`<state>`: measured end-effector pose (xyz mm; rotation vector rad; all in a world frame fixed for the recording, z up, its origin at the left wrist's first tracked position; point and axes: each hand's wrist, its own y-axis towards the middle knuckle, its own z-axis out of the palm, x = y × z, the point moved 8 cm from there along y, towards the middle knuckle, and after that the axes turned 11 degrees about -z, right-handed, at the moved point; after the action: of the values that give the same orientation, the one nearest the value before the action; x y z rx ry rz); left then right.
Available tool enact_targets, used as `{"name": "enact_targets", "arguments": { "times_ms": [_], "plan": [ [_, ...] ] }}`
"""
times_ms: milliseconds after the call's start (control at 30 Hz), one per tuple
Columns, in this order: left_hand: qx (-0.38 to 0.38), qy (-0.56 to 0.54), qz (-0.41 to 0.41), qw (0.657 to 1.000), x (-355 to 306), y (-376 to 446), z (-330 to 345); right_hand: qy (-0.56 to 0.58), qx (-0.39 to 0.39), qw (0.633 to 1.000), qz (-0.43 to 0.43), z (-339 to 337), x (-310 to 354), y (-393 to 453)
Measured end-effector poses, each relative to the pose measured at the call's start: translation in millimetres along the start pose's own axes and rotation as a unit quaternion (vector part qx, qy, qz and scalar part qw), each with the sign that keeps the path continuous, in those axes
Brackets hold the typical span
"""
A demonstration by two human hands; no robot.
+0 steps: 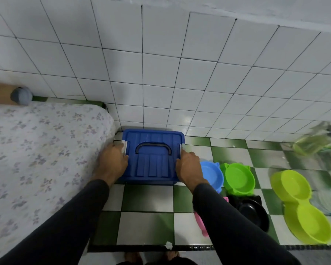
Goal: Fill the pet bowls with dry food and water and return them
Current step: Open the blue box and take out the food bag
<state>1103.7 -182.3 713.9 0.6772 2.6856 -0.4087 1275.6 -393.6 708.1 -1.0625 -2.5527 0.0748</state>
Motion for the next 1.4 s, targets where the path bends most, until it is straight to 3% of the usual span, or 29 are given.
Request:
{"name": "enact_targets", "arguments": {
  "times_ms": [333, 600, 833, 933, 1033, 1167, 1300, 1400],
  "plan": [
    [0.001, -0.063, -0.046, 0.997, 3, 6, 5, 0.057, -0.016, 0.998, 0.037, 3, -12, 17],
    [-0.041, -0.065, -0.044, 0.996, -1, 5, 4, 0.113, -0.075, 0.989, 0.064, -1, -18, 20],
    [-0.042, -0.165, -0.075, 0.983, 12, 9, 7, 0.191, -0.086, 0.972, 0.106, 2, -31, 22],
    [-0.034, -0.267, -0.104, 0.957, 23, 12, 14, 0.22, -0.075, 0.966, 0.112, 6, -34, 23],
    [-0.007, -0.408, -0.203, 0.89, 37, 16, 29, 0.246, -0.083, 0.959, 0.115, 9, -36, 24],
    [0.019, -0.497, -0.264, 0.826, 52, 25, 44, 0.328, -0.099, 0.926, 0.159, 11, -52, 23],
    [0.046, -0.528, -0.305, 0.792, 58, 25, 55, 0.391, -0.1, 0.894, 0.193, 18, -65, 22],
    [0.043, -0.522, -0.31, 0.793, 61, 24, 54, 0.355, -0.11, 0.909, 0.188, 15, -66, 22]
  ]
}}
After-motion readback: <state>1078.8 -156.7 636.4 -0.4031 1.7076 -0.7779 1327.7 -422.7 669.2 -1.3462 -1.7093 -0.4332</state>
